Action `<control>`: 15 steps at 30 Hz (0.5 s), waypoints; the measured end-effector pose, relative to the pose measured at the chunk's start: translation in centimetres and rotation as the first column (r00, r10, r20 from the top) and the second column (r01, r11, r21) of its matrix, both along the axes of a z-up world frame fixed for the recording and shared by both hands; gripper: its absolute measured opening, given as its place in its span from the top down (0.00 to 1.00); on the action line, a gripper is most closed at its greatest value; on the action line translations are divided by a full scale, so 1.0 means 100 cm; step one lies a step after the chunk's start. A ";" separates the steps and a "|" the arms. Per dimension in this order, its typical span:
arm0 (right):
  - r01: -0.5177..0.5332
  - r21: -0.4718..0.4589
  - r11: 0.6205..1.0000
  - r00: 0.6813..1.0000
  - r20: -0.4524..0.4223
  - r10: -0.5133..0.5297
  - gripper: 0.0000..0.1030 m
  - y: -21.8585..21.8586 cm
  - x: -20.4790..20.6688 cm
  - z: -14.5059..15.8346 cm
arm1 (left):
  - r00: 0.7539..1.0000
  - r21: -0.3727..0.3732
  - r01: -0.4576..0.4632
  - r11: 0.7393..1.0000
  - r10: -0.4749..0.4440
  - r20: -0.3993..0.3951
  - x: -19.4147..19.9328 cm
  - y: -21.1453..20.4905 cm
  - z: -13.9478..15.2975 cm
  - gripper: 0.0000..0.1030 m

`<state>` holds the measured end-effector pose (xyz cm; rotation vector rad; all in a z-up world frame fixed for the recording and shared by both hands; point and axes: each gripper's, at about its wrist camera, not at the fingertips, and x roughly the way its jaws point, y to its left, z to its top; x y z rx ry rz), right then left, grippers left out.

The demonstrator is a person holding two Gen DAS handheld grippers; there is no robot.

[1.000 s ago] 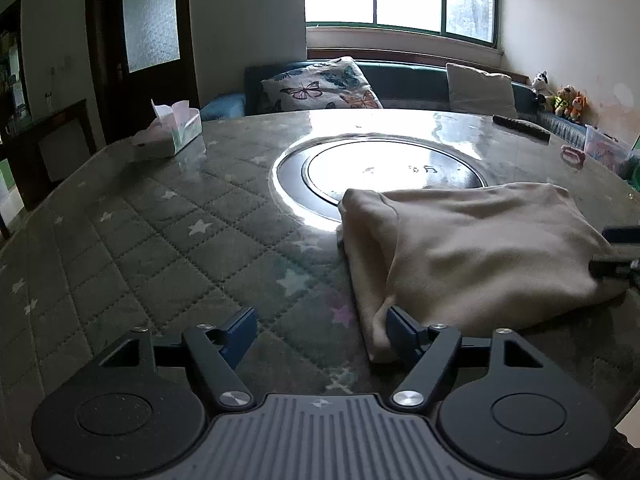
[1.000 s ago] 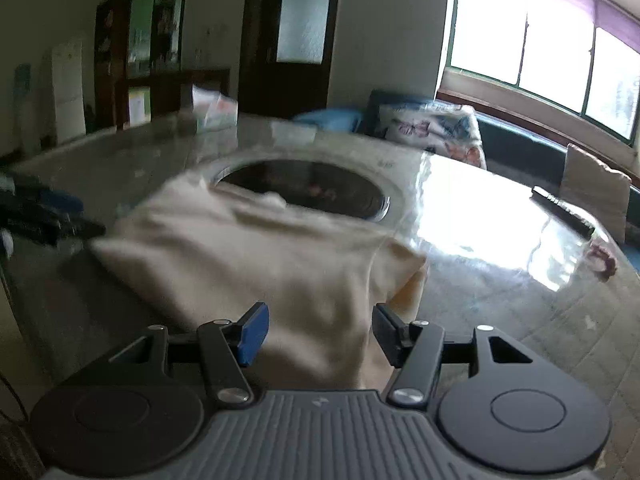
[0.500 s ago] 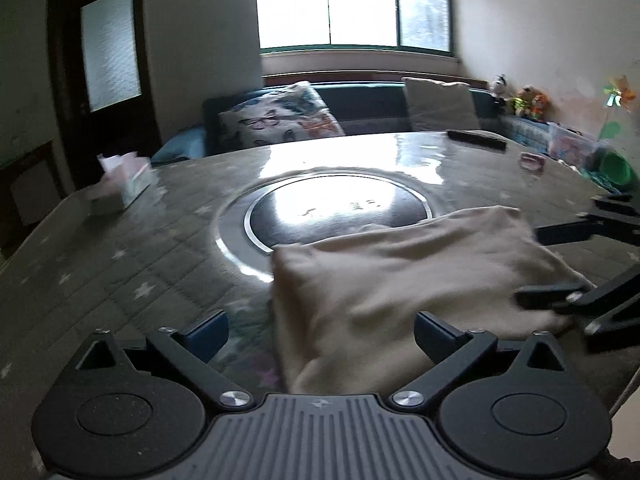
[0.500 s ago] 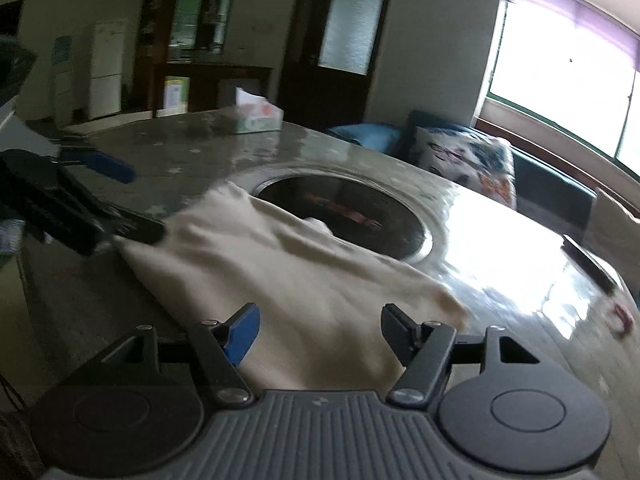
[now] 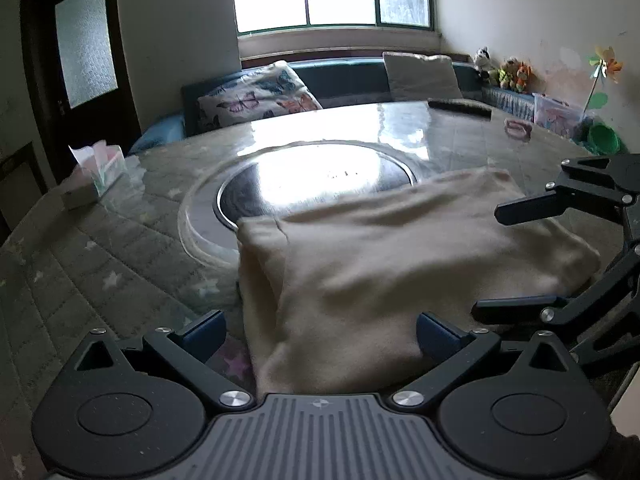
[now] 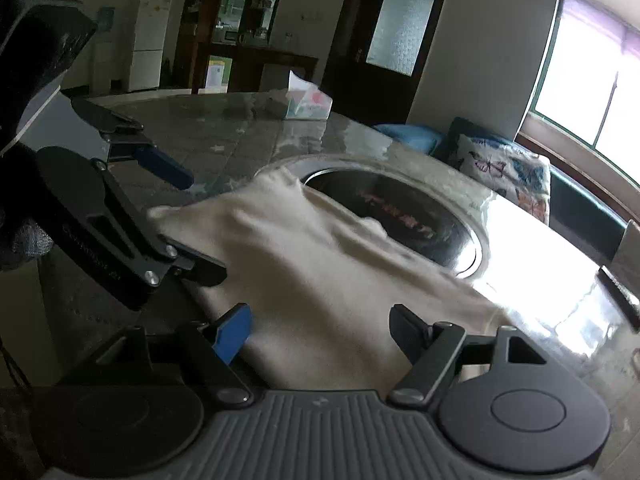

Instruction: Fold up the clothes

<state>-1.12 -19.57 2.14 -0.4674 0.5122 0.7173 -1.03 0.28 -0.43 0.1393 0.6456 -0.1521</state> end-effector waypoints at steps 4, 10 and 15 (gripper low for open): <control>0.021 0.020 1.000 0.999 0.025 -0.021 0.24 0.001 0.010 0.009 | 0.998 -0.016 -0.037 0.999 0.038 0.045 0.010 0.008 0.013 0.00; 0.067 0.009 0.998 0.997 0.045 -0.068 0.23 0.013 0.031 0.006 | 0.995 -0.014 -0.099 0.995 0.100 0.030 0.038 0.017 0.012 0.00; 0.024 -0.013 1.000 1.000 0.014 -0.024 0.23 0.023 0.031 -0.004 | 0.991 -0.003 -0.132 0.991 0.132 -0.020 0.047 0.026 -0.004 0.00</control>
